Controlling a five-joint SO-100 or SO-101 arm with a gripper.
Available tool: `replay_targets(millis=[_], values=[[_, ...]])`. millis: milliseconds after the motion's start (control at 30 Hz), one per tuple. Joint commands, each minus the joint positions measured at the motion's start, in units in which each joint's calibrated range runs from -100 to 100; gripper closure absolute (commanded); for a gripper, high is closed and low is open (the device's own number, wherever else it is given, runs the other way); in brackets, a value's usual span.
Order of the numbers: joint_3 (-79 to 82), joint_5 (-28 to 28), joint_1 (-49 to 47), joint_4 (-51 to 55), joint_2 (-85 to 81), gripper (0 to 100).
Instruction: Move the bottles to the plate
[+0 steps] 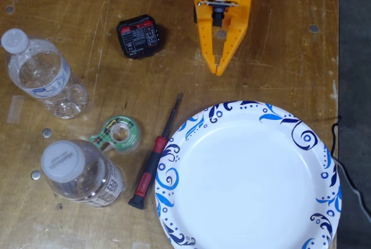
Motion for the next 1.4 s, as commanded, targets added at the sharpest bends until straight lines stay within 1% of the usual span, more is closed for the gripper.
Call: replay_targets(millis=[0, 267, 500, 700, 867, 1100, 1233, 1367], values=[[0.27, 0.11, 5.44, 4.03, -0.75, 99], [0.36, 0.11, 9.75, 3.94, -0.75, 99], [-0.72, -0.05, 9.21, 3.77, -0.75, 99], [0.45, -0.20, 8.67, -5.11, -0.75, 99], [0.36, -0.20, 8.78, -9.37, -0.75, 99], [0.36, 0.16, 10.29, -24.60, -0.75, 98], [0.36, 0.27, 18.16, -26.87, -0.75, 99], [-0.36, -0.15, 20.96, -27.65, -0.75, 98]])
